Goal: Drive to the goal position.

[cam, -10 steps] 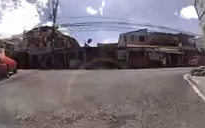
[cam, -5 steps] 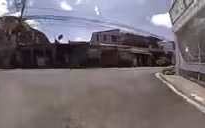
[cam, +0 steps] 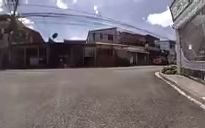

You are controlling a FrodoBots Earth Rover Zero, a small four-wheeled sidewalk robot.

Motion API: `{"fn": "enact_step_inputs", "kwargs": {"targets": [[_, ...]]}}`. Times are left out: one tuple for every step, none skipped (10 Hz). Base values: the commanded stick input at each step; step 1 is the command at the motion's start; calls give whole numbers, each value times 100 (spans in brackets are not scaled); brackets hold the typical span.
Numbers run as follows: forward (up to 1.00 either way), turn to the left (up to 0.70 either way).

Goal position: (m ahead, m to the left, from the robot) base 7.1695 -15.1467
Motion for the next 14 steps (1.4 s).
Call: {"fn": "enact_step_inputs", "kwargs": {"targets": [[85, 0], [85, -34], [85, -34], [85, -31], [85, 0], [85, 0], [85, 0], [85, 0], [85, 0], [85, 0], [85, 0], [85, 0], [85, 0], [85, 0]]}}
